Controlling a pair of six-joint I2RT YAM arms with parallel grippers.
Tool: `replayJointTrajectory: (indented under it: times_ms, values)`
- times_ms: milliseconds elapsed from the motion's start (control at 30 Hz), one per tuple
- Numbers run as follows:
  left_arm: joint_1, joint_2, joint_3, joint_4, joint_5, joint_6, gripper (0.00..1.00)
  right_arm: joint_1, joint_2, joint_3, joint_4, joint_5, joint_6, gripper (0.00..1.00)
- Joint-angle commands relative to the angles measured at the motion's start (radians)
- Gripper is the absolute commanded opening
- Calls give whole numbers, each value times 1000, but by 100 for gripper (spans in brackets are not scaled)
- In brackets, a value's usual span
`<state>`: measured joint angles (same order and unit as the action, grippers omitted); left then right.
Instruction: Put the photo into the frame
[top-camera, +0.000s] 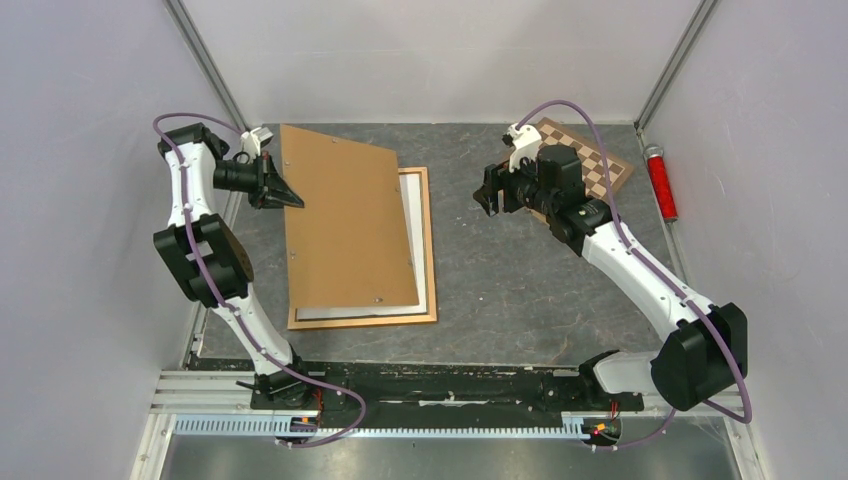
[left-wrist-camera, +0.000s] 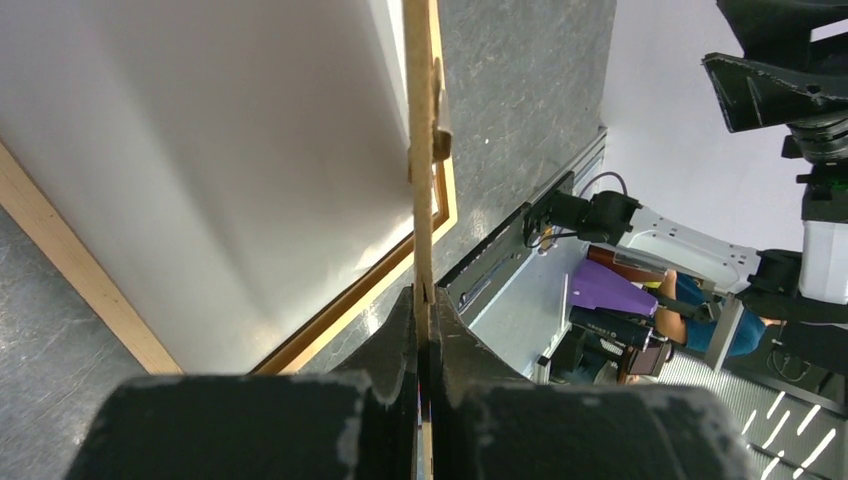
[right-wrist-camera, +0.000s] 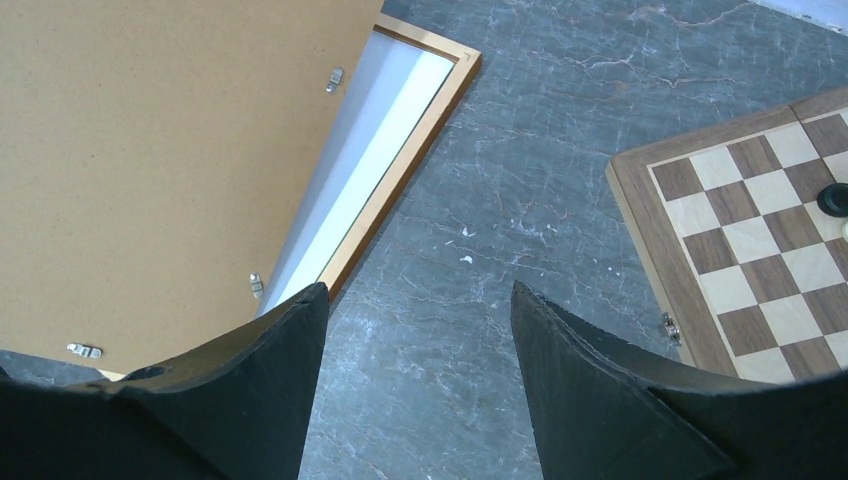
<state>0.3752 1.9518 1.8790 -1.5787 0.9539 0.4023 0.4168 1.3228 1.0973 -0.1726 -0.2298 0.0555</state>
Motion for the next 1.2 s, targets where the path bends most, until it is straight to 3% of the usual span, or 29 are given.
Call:
replayJointTrajectory:
  times_ms: [0, 833, 1167]
  values:
    - [6, -5, 46, -68, 124, 30, 2, -6, -13, -8, 50, -7, 9, 70]
    - [7, -12, -44, -69, 194, 34, 2, -15, 0, -28, 68, -13, 23, 70]
    - [1, -4, -81, -69, 155, 54, 2, -16, 2, -35, 73, -14, 26, 70]
